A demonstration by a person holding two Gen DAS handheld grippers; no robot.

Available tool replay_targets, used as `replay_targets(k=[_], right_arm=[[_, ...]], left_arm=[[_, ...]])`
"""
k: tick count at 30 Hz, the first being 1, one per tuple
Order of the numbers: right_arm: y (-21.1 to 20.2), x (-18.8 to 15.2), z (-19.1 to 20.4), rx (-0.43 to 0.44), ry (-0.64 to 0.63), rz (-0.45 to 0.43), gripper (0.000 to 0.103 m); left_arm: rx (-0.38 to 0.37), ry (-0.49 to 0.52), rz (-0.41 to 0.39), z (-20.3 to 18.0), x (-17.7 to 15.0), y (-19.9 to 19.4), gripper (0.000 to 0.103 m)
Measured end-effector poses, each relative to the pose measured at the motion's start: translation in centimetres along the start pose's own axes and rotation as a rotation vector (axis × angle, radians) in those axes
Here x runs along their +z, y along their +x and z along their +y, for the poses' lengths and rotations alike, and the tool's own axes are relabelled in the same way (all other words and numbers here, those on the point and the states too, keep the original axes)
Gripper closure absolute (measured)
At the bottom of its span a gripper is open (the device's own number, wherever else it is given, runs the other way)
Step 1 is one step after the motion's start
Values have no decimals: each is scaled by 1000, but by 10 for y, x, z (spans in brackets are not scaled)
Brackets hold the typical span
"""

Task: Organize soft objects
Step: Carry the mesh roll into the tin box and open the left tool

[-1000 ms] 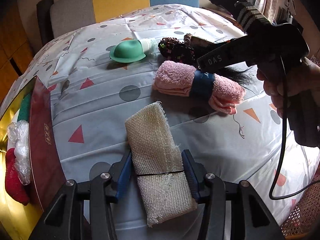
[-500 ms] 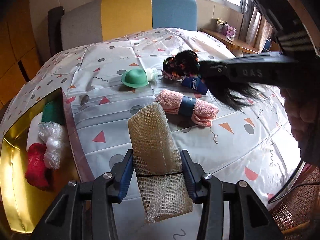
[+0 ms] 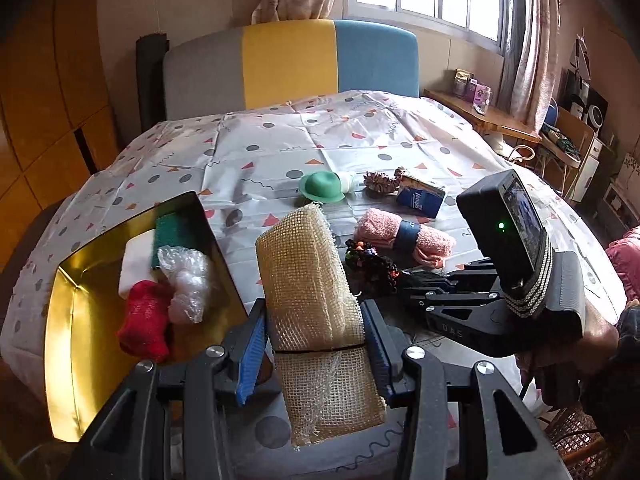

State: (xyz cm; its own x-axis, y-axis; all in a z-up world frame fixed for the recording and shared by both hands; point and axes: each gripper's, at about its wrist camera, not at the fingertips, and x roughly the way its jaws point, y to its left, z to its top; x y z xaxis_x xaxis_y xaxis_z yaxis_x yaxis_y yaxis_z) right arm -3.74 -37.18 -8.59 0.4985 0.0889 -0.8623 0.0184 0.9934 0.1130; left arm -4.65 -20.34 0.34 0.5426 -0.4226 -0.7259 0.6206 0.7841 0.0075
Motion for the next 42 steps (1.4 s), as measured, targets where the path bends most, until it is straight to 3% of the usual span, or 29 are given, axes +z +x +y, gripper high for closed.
replay_targets(k=[8, 10, 12, 17, 19, 22, 35, 42], right_arm=[[-5, -2, 1, -37, -17, -65, 78], [-10, 0, 1, -50, -20, -88, 63], [-11, 3, 1, -65, -28, -104, 57], [1, 11, 1, -79, -35, -86, 57], [6, 11, 2, -71, -49, -73, 74], [9, 10, 9, -89, -79, -71, 82], [19, 0, 8, -67, -56, -57, 81], [19, 0, 11, -89, -74, -58, 81]], left_arm=[[65, -37, -11, 21, -11, -12, 57], [81, -46, -15, 25, -13, -15, 57], [88, -54, -16, 29, -13, -17, 57], [103, -66, -19, 35, -16, -20, 57], [109, -73, -19, 37, -17, -20, 57], [112, -90, -17, 41, -19, -19, 57], [118, -158, 0, 65, -25, -12, 57], [148, -256, 1, 106, -31, -17, 57]])
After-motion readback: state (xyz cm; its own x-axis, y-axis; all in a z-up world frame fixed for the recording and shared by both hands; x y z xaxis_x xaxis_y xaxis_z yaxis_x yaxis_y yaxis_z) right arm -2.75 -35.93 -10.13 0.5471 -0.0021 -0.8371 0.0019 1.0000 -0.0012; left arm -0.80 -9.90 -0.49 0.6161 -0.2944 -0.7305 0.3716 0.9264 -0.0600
